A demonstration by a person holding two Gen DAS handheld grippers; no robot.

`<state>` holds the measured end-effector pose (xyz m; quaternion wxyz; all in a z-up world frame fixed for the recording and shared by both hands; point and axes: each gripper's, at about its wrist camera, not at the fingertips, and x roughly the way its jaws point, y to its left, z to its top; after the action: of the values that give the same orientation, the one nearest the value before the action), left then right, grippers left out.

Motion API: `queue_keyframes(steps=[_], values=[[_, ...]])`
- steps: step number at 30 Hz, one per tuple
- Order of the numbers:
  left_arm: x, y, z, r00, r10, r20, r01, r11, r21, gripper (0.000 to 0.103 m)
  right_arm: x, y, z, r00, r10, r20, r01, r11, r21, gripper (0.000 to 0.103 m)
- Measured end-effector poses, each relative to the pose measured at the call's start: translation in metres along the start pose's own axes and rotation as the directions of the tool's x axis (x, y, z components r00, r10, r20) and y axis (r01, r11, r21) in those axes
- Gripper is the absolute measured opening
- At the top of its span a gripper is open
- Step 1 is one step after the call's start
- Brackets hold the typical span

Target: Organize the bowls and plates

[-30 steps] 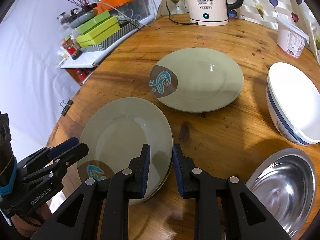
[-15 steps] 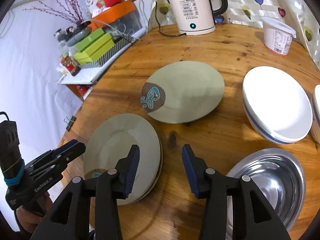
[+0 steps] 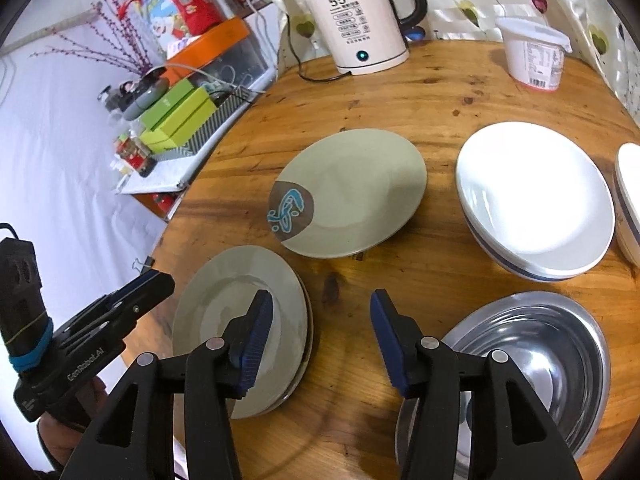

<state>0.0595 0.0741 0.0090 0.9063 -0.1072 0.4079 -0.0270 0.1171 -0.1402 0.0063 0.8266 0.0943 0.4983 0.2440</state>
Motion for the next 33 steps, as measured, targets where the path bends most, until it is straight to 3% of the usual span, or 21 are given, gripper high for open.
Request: queue_keyframes(steps=[17,23,33], values=[[0.028,0.001,0.03,0.997,-0.062,-0.047,0.063,0.998,0.019,0.036,0.009,-0.009,0.012,0.999,-0.032,-0.004,0.032,0.997,0.068,0.048],[0.052,-0.002,0.047,0.988,-0.116,-0.1,0.119,0.992,0.028,0.036,0.016,-0.012,0.019,0.999,-0.035,-0.007,0.035,0.995,0.095,0.046],[0.09,-0.007,0.065,0.974,-0.146,-0.175,0.155,0.987,0.037,0.036,0.028,-0.014,0.026,0.998,-0.057,-0.02,0.059,0.991,0.119,0.044]])
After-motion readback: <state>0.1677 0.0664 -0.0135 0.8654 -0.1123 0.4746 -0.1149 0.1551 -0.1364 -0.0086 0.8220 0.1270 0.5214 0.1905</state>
